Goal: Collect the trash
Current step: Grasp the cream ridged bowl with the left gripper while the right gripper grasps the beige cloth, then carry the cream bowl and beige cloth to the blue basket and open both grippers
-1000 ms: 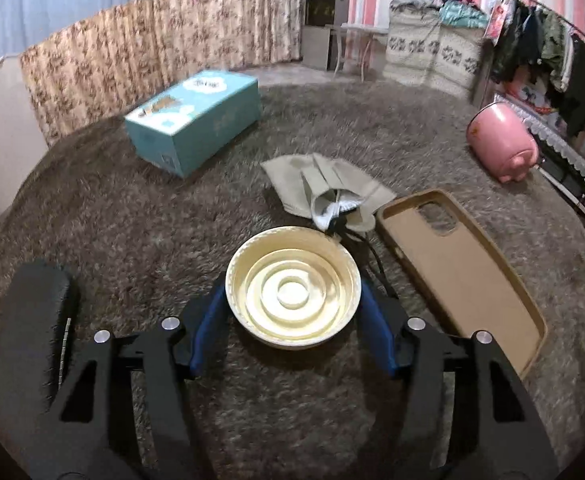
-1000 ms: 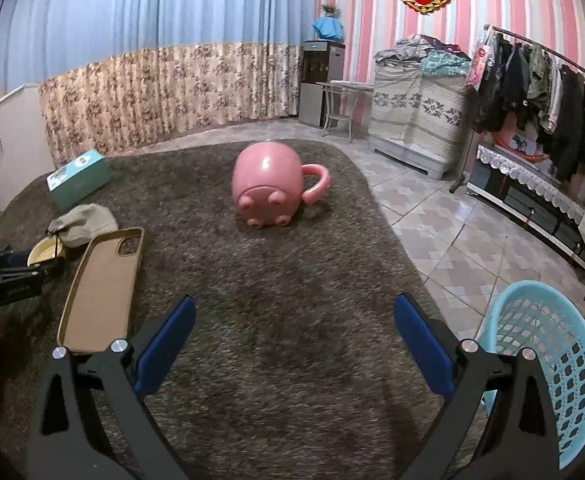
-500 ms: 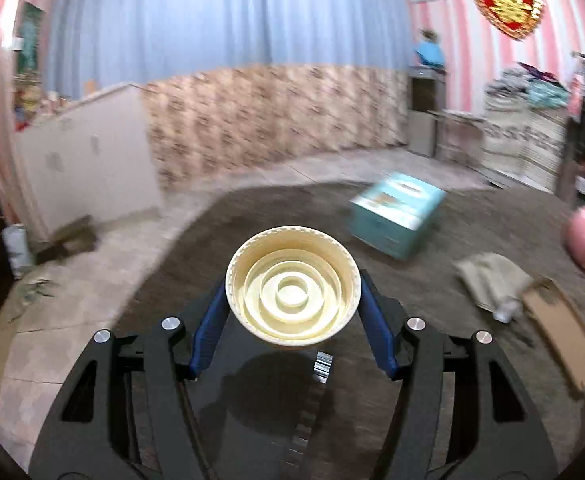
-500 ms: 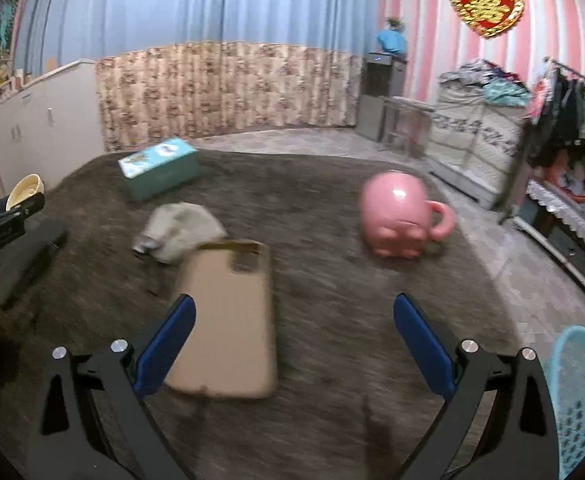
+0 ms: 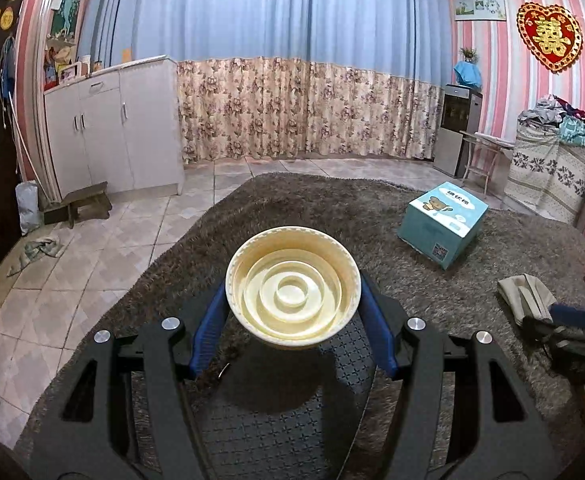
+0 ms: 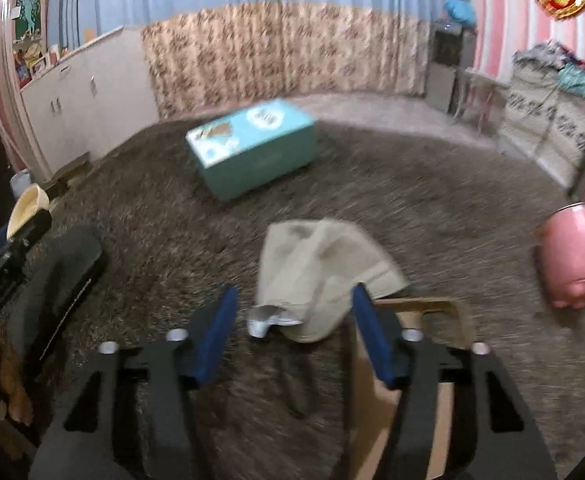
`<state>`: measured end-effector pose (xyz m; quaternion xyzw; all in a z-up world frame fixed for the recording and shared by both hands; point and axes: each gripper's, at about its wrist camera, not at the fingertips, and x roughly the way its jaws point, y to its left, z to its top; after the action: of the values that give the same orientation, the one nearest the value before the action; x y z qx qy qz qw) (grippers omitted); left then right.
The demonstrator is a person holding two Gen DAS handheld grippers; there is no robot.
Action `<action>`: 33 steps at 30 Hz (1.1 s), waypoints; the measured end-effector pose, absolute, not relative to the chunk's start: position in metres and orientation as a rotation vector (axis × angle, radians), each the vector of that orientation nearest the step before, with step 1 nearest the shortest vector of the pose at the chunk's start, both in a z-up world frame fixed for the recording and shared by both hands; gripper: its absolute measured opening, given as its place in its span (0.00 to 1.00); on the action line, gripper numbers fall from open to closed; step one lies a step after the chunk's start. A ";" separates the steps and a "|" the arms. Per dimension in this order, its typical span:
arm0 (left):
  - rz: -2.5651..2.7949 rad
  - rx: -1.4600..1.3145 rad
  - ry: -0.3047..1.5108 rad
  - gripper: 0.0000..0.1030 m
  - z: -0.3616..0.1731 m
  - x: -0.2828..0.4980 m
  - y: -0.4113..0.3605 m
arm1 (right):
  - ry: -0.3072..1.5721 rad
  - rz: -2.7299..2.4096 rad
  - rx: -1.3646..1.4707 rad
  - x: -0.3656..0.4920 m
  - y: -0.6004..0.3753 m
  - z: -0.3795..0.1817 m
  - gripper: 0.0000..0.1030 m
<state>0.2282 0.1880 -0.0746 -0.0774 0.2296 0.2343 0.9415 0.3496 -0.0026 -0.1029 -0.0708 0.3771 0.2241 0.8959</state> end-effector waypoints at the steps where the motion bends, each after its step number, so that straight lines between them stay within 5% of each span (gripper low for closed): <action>1: 0.477 -0.161 0.471 0.59 -0.076 0.229 0.189 | 0.784 0.456 -0.169 0.350 0.001 -0.107 0.36; 6: 0.474 -0.163 0.473 0.59 -0.078 0.230 0.190 | 0.701 0.470 -0.126 0.339 -0.010 -0.089 0.19; 18: 0.477 -0.069 0.472 0.59 -0.078 0.239 0.171 | 0.516 0.270 -0.048 0.240 -0.155 -0.009 0.19; 33: 0.133 0.000 0.390 0.59 -0.015 0.217 0.031 | 0.500 -0.129 0.105 0.173 -0.353 -0.023 0.19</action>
<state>0.2174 0.0313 -0.0153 0.0002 0.1934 0.0658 0.9789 0.1727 -0.3532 -0.0230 0.0521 0.2473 -0.0638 0.9654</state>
